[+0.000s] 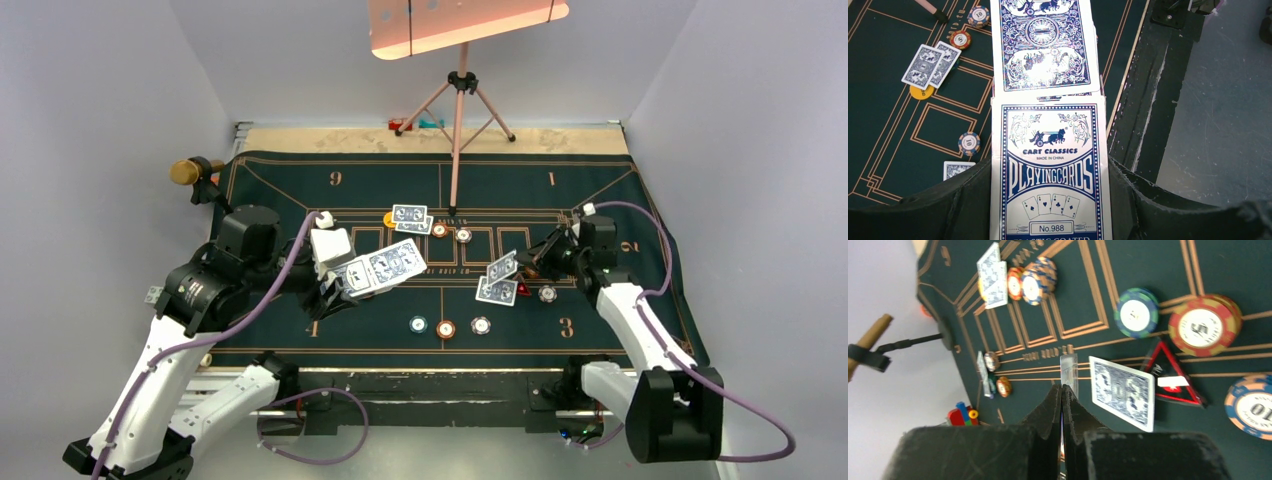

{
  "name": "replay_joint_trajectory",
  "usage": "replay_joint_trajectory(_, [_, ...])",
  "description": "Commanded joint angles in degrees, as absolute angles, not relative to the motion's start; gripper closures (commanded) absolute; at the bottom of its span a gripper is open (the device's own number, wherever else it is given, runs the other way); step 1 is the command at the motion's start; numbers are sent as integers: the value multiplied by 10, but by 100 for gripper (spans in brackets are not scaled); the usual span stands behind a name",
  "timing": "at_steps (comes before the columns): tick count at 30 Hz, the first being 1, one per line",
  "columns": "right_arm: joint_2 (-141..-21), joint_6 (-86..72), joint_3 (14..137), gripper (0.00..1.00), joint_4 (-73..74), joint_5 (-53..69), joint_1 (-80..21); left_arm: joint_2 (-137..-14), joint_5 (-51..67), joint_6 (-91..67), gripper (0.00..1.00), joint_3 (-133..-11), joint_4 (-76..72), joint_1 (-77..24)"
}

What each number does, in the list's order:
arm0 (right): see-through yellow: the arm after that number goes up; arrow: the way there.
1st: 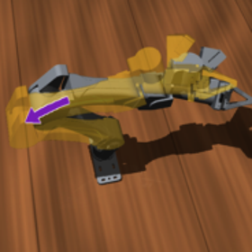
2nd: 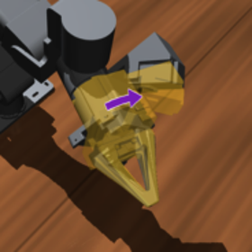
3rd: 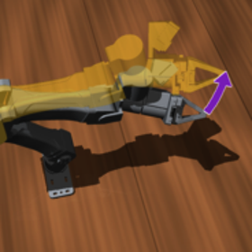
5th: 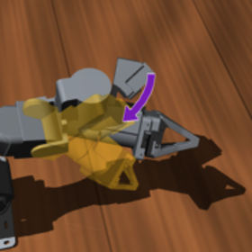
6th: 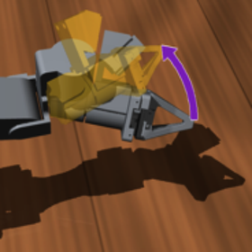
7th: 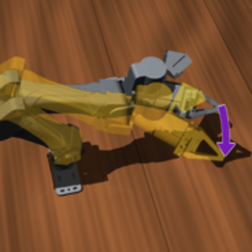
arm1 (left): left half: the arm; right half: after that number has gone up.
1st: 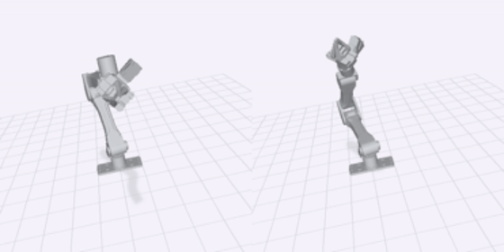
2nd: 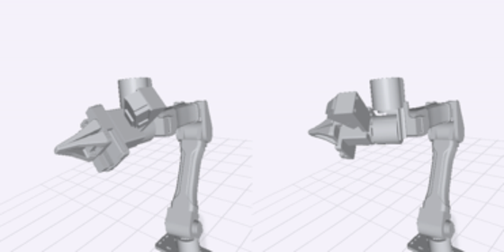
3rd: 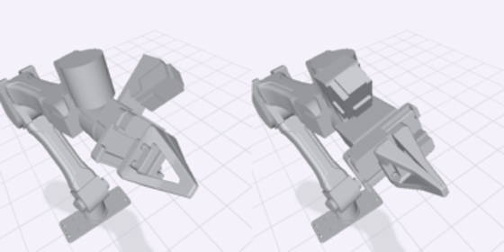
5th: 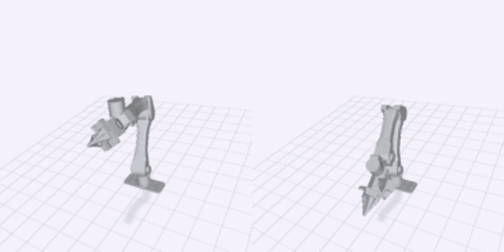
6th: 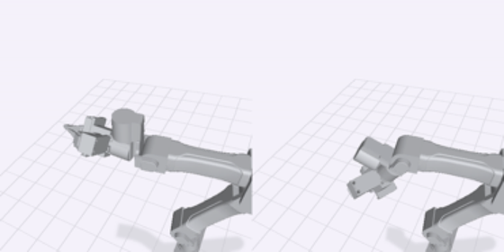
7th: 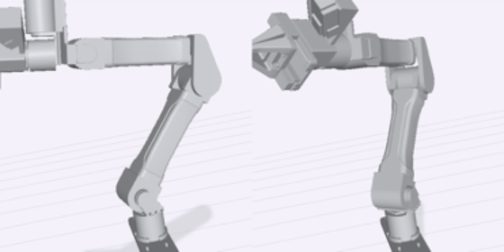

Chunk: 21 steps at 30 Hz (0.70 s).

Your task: Distribute texas hold em gaming equipment

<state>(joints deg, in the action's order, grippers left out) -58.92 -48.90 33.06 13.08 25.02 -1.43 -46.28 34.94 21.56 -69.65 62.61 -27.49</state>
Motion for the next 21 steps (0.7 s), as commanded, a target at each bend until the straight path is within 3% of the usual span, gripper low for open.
replay_joint_trajectory(1, [-600, -467, 298, 100, 127, 207, -11, -460, 365, 211, 100, -715, 608, -272])
replay_joint_trajectory(9, [-658, -451, 284, 100, 133, 187, -11, -464, 368, 210, 100, -722, 610, -272])
replay_joint_trajectory(16, [-658, -399, 335, 100, 253, 115, -11, -466, 368, 210, 100, -721, 607, -272])
replay_joint_trajectory(17, [-652, -395, 340, 97, 263, 110, -11, -466, 368, 210, 100, -721, 607, -272])
replay_joint_trajectory(21, [-646, -375, 362, 69, 305, 110, -11, -467, 368, 210, 100, -722, 607, -271])
